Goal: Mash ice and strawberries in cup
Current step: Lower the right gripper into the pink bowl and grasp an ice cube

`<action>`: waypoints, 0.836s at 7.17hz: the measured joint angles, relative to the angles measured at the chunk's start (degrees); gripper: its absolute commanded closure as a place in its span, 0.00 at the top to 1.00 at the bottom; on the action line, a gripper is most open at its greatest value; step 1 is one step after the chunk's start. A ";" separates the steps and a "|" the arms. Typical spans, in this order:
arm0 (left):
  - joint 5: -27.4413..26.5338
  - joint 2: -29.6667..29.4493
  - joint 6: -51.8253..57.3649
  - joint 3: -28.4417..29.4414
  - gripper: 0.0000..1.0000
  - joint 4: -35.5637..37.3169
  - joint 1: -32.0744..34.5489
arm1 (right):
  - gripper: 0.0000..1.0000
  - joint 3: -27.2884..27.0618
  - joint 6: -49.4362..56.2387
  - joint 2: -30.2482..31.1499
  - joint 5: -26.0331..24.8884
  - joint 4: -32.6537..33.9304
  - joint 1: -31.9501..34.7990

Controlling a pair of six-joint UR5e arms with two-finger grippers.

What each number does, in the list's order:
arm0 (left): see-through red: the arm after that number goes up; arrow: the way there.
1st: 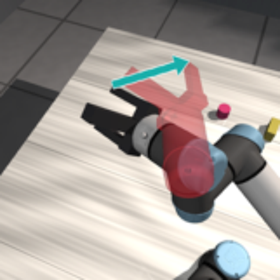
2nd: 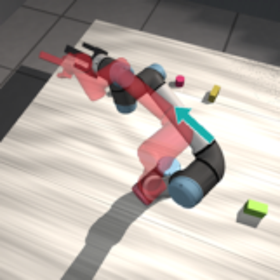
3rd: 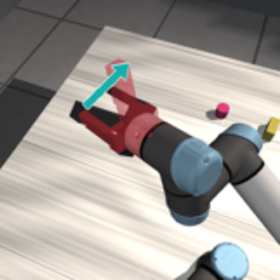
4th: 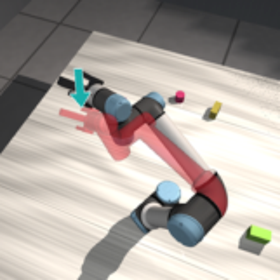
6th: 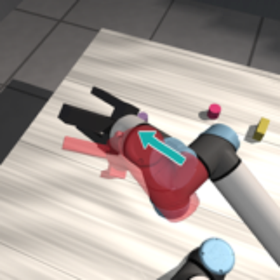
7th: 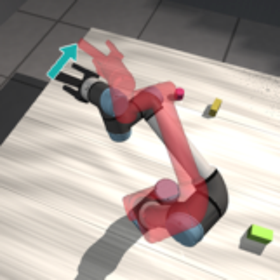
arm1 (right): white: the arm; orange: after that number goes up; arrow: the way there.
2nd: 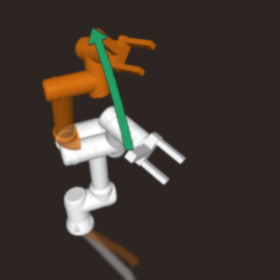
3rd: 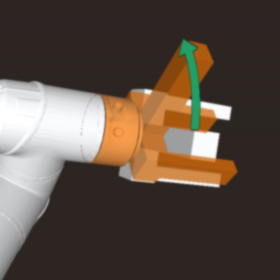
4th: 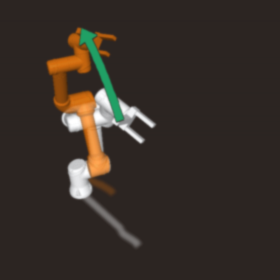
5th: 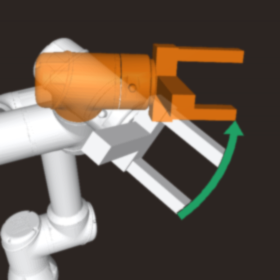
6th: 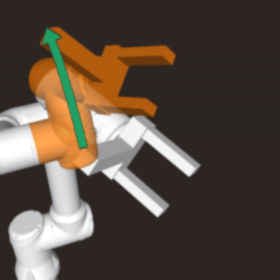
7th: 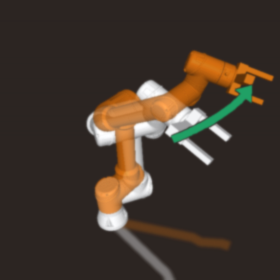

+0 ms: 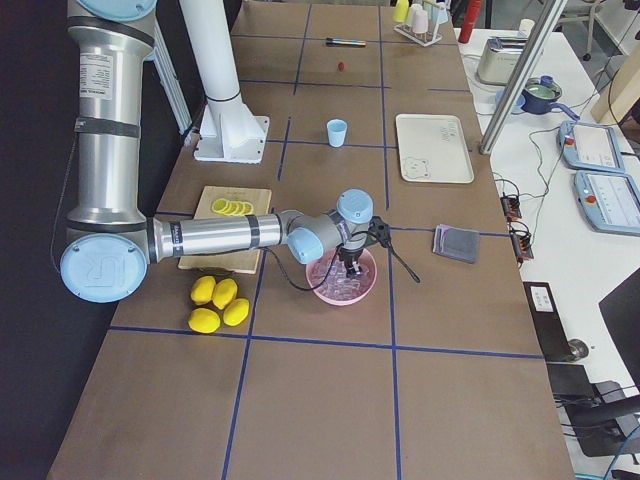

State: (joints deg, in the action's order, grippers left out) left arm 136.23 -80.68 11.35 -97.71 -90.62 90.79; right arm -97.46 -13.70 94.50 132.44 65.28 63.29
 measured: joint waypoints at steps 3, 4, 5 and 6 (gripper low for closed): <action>0.00 0.00 -0.01 -0.16 1.00 0.00 0.01 | 0.03 -0.75 0.13 -0.05 0.01 -0.02 0.23; 0.00 0.00 -0.01 -0.18 1.00 0.00 0.03 | 0.01 -1.85 0.05 -0.32 0.01 0.23 0.97; 0.00 0.00 -0.01 -0.20 1.00 0.00 0.03 | 0.00 -2.97 -0.08 -0.71 0.08 0.68 2.61; 0.02 0.02 0.01 -0.20 1.00 0.00 0.02 | 0.00 -4.43 -0.99 -1.92 0.26 2.39 4.48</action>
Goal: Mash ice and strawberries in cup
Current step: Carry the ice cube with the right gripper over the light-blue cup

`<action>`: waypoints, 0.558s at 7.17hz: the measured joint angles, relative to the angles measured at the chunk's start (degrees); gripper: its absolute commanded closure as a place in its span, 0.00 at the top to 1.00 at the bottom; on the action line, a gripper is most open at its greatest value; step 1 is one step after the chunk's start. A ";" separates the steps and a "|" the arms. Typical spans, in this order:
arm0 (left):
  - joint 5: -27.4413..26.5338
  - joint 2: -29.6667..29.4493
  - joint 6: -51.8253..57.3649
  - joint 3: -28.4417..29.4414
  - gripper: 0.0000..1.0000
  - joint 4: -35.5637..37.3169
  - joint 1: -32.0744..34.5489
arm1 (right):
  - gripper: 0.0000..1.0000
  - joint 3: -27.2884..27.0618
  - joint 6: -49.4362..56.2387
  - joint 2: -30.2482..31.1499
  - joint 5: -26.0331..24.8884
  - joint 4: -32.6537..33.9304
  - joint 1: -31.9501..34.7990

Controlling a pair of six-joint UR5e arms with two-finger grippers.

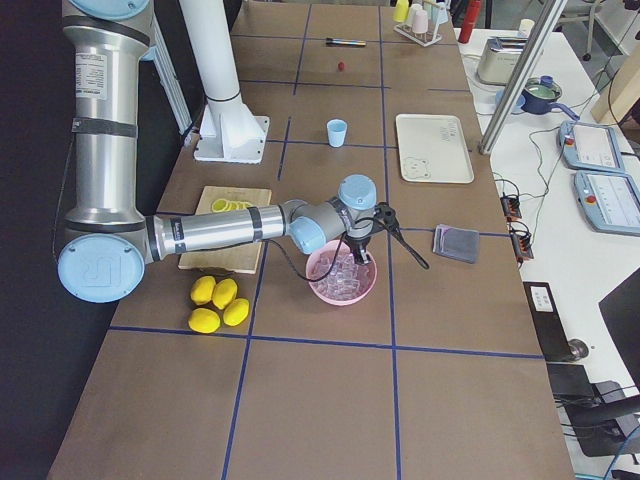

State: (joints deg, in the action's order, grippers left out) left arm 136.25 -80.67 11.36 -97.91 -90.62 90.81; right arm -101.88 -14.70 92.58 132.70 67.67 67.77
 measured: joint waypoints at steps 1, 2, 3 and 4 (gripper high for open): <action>0.04 0.04 0.04 -0.03 1.00 0.00 -0.01 | 0.00 -2.11 -1.89 -2.99 0.19 4.38 1.13; 0.05 0.04 0.06 -0.06 1.00 0.00 -0.02 | 0.00 -4.82 -4.04 -7.25 0.30 11.05 1.27; 0.06 0.01 0.05 -0.11 1.00 -0.02 -0.01 | 0.00 -7.83 -7.86 -11.84 0.24 17.70 -0.02; 0.07 0.00 0.01 -0.23 1.00 -0.05 -0.02 | 0.00 -9.91 -14.69 -16.37 -0.28 21.44 -2.97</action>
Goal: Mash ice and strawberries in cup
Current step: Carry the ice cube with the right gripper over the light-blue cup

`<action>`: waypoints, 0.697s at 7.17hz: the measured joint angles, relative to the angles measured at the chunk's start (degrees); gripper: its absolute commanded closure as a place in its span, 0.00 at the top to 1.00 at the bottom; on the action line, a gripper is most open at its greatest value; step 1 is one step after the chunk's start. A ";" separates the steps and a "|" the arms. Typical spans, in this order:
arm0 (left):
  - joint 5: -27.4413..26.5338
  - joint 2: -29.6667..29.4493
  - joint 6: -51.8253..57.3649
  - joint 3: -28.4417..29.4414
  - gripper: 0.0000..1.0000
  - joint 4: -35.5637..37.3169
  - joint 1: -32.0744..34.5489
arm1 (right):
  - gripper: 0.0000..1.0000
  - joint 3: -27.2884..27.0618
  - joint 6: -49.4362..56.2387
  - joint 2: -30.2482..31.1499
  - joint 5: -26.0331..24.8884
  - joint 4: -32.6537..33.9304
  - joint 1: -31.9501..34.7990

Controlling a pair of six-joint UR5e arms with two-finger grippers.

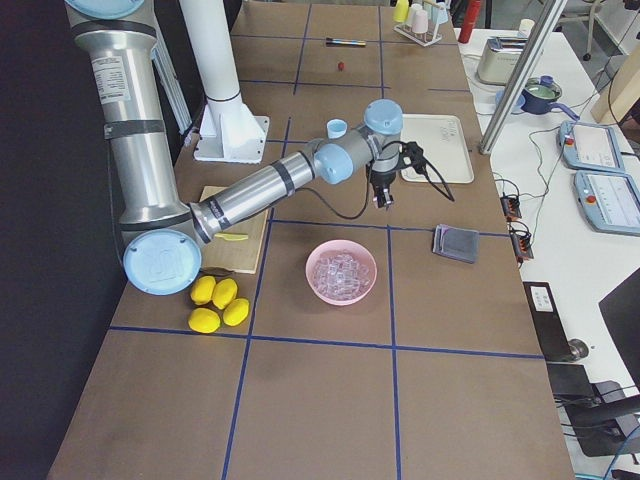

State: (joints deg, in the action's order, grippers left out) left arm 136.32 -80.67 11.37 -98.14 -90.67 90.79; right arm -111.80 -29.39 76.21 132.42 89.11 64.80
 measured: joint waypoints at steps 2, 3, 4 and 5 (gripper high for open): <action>0.00 -0.07 -0.03 -0.25 1.00 -0.71 0.00 | 0.00 -1.38 -17.75 -9.98 -6.60 3.04 -11.09; 0.00 -0.09 -0.03 -0.27 1.00 -1.20 0.00 | 0.00 -1.28 -25.01 -15.52 -13.18 6.26 -18.09; 0.00 -0.10 -0.03 -0.29 1.00 -1.41 0.01 | 0.01 -0.22 -30.76 -21.74 -20.26 10.80 -24.77; 0.00 -0.09 -0.03 -0.30 1.00 -1.49 0.05 | 0.01 2.61 -36.08 -28.01 -25.94 14.10 -30.38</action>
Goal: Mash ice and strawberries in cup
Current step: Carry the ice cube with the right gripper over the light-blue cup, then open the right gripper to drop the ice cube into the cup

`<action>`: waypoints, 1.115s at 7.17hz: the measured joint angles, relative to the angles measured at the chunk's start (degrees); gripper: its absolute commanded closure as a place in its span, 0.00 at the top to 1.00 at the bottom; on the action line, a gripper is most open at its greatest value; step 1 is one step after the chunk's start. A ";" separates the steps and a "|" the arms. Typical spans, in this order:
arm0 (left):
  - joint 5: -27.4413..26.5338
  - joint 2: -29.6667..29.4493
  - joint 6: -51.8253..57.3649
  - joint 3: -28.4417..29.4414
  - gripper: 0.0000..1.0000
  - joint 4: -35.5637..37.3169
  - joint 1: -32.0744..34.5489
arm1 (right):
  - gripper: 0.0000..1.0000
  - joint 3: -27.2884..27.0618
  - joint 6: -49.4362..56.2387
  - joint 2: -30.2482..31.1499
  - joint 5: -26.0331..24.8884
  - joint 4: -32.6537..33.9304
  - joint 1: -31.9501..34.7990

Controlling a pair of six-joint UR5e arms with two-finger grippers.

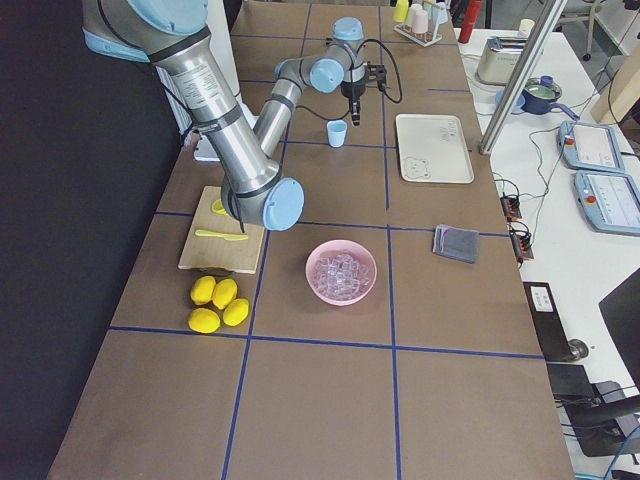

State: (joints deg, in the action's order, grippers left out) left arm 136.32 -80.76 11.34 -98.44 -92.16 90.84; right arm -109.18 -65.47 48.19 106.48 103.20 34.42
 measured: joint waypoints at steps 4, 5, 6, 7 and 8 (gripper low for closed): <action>0.00 0.13 0.00 0.01 1.00 -0.04 -0.04 | 0.01 9.83 -7.40 -8.49 -9.89 1.62 -10.55; 0.00 0.14 0.00 0.00 1.00 -0.04 -0.05 | 0.01 12.05 -7.64 -8.71 -10.53 0.24 -10.94; 0.00 0.16 0.00 0.00 1.00 -0.04 -0.05 | 0.12 14.12 -7.72 -8.66 -10.95 -1.61 -11.07; 0.00 0.16 0.00 0.00 1.00 -0.04 -0.05 | 0.83 15.22 -7.67 -8.54 -11.12 -2.53 -11.09; 0.00 0.16 0.00 0.00 1.00 -0.04 -0.05 | 0.99 15.61 -7.46 -8.39 -11.15 -2.90 -11.12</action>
State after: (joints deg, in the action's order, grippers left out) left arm 136.32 -80.60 11.34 -98.44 -92.20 90.79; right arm -93.57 -72.92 39.81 95.33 100.31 23.30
